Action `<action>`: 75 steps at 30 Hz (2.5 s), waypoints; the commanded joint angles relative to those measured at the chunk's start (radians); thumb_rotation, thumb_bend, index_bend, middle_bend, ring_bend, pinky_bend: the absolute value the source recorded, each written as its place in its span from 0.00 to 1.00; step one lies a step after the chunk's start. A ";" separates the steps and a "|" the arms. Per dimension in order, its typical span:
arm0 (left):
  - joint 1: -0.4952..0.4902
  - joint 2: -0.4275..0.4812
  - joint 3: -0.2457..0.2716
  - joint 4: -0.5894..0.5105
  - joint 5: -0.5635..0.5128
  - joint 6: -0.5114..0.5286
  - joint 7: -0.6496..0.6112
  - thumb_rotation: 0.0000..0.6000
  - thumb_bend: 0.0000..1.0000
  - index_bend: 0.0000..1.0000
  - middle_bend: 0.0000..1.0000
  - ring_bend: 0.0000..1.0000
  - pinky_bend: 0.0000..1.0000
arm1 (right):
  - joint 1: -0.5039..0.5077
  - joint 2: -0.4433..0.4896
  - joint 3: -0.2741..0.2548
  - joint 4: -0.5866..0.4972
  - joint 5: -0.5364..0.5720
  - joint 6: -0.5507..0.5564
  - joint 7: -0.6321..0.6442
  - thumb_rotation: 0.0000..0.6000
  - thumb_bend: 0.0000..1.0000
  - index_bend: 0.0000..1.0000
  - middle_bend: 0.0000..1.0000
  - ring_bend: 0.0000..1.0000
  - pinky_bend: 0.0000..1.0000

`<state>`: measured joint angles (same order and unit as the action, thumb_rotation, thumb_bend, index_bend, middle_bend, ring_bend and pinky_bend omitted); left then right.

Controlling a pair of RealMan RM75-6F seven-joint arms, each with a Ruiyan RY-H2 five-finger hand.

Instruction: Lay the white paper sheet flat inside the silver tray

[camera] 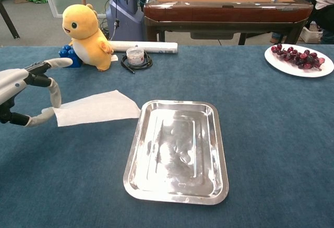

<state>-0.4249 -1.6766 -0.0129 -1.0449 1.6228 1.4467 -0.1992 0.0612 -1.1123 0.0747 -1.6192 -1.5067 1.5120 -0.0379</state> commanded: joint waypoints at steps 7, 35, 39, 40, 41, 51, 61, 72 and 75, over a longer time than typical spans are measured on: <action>0.014 0.056 -0.043 -0.124 -0.050 -0.004 0.099 1.00 0.59 0.75 0.09 0.00 0.21 | 0.000 0.000 0.000 -0.001 -0.001 0.001 0.000 1.00 0.27 0.41 0.24 0.12 0.32; -0.041 0.117 -0.126 -0.323 -0.047 -0.014 0.130 1.00 0.60 0.80 0.13 0.00 0.22 | 0.002 -0.001 -0.002 0.000 0.000 -0.004 0.000 1.00 0.27 0.41 0.24 0.12 0.32; -0.054 0.127 -0.135 -0.371 -0.039 -0.019 0.157 1.00 0.60 0.80 0.13 0.00 0.22 | 0.002 -0.001 -0.001 0.000 0.001 -0.006 0.000 1.00 0.27 0.41 0.24 0.12 0.32; -0.057 0.128 -0.136 -0.380 -0.037 -0.021 0.164 1.00 0.60 0.80 0.13 0.00 0.22 | 0.003 -0.001 -0.001 0.001 0.001 -0.006 0.000 1.00 0.27 0.41 0.24 0.12 0.32; -0.061 0.129 -0.138 -0.389 -0.034 -0.022 0.171 1.00 0.60 0.80 0.13 0.00 0.22 | 0.003 -0.001 -0.001 0.001 0.001 -0.006 0.000 1.00 0.27 0.41 0.24 0.12 0.32; -0.089 0.132 -0.149 -0.474 -0.011 -0.029 0.216 1.00 0.60 0.80 0.13 0.00 0.22 | 0.001 0.001 0.000 0.001 0.000 -0.001 0.007 1.00 0.27 0.41 0.24 0.12 0.32; -0.080 0.155 -0.120 -0.580 0.048 0.001 0.239 1.00 0.60 0.80 0.14 0.00 0.23 | 0.002 0.001 -0.002 0.001 -0.002 -0.003 0.006 1.00 0.27 0.41 0.24 0.12 0.32; -0.067 0.118 -0.098 -0.510 0.046 0.003 0.241 1.00 0.60 0.80 0.15 0.00 0.23 | 0.001 0.002 -0.001 0.001 -0.001 0.000 0.008 1.00 0.27 0.41 0.24 0.12 0.32; -0.057 0.096 -0.092 -0.457 0.039 0.012 0.250 1.00 0.60 0.80 0.15 0.00 0.23 | 0.000 0.003 0.000 0.001 -0.001 0.001 0.010 1.00 0.27 0.41 0.24 0.12 0.32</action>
<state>-0.4904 -1.5634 -0.1108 -1.5329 1.6696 1.4535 0.0467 0.0613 -1.1097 0.0750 -1.6185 -1.5074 1.5133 -0.0277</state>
